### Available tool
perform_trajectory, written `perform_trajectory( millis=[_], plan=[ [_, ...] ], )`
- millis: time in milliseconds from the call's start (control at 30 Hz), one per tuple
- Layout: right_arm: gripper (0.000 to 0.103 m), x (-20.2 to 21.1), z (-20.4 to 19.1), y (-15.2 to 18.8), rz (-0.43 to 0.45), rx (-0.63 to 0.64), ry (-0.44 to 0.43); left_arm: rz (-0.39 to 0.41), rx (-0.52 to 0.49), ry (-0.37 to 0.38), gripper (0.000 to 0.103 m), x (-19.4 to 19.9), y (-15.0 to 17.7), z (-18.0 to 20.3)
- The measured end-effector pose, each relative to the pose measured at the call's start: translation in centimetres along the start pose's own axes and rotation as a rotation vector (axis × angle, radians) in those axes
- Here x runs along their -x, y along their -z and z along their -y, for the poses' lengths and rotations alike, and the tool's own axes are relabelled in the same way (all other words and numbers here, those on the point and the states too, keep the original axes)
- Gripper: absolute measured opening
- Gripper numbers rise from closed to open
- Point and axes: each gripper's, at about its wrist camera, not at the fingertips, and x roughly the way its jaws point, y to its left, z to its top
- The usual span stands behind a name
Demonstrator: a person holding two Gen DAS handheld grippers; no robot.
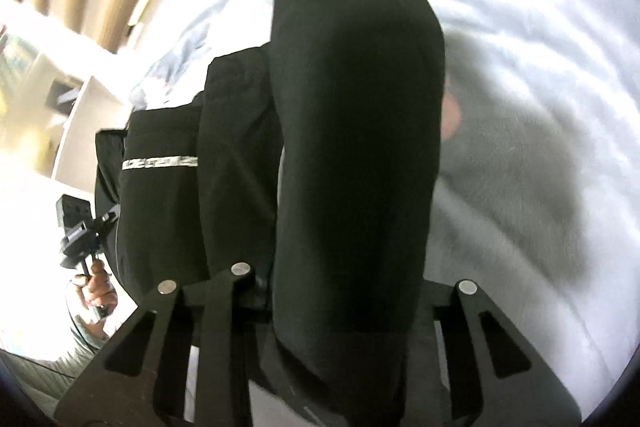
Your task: Fold large clothes
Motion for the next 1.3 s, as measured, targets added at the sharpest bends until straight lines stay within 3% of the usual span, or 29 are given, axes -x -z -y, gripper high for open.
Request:
perform_trajectory(
  millis=[133, 300, 467, 567, 667, 700, 767, 800, 833, 867, 900, 933, 1000, 1100, 1233, 1300],
  plan=[
    [0.026, 4.9, -4.7, 3.4, 0.044, 0.089, 0.023, 0.042, -0.059, 0.026, 0.022, 4.9, 2.2, 3.5],
    [0.026, 11.6, -8.4, 8.9, 0.082, 0.122, 0.037, 0.087, -0.084, 0.063, 0.022, 11.3, 7.6, 7.0],
    [0.027, 13.2, -9.5, 14.3, 0.038, 0.127, 0.089, 0.072, -0.026, 0.042, 0.022, 13.8, 14.9, 6.6],
    [0.028, 11.0, -8.1, 17.2, -0.029, 0.1, 0.12, 0.03, 0.03, -0.01, 0.023, 13.5, 19.0, 4.4],
    [0.029, 7.0, -6.0, 20.2, -0.132, 0.062, 0.203, -0.038, 0.124, -0.079, 0.025, 10.8, 21.7, 0.1],
    [0.035, 5.6, -5.1, 20.8, -0.161, 0.041, 0.234, -0.062, 0.167, -0.128, 0.026, 9.7, 22.7, -1.9],
    [0.049, 3.3, -2.1, 21.7, -0.188, -0.046, 0.317, -0.059, 0.263, -0.201, 0.04, 8.6, 24.2, -5.9],
    [0.057, 2.9, -1.2, 21.8, -0.182, -0.082, 0.324, -0.058, 0.343, -0.19, 0.045, 8.2, 24.9, -8.3],
    [0.061, 2.8, 0.1, 21.9, -0.159, -0.147, 0.307, -0.046, 0.483, -0.112, 0.049, 8.0, 25.8, -11.3],
    [0.068, 3.1, 1.3, 21.8, -0.132, -0.215, 0.298, -0.042, 0.56, -0.06, 0.051, 8.0, 26.3, -12.6],
    [0.07, 3.3, 2.0, 21.8, -0.122, -0.258, 0.297, -0.042, 0.628, -0.009, 0.051, 8.1, 26.7, -13.6],
    [0.07, 3.7, 2.8, 21.9, -0.116, -0.302, 0.286, -0.044, 0.639, -0.003, 0.051, 8.3, 26.7, -13.8],
    [0.07, 5.0, 3.7, 22.1, -0.104, -0.326, 0.29, -0.047, 0.58, -0.069, 0.051, 9.5, 26.0, -12.7],
    [0.071, 8.1, 3.9, 22.2, -0.064, -0.278, 0.364, -0.031, 0.452, -0.194, 0.05, 12.1, 24.4, -9.9],
    [0.075, 12.1, -0.2, 22.9, 0.014, -0.178, 0.404, 0.049, 0.29, -0.262, 0.051, 15.9, 21.9, -5.5],
    [0.076, 12.6, -2.0, 23.6, 0.026, -0.117, 0.409, 0.048, 0.201, -0.281, 0.051, 16.3, 21.4, -2.9]
  ],
)
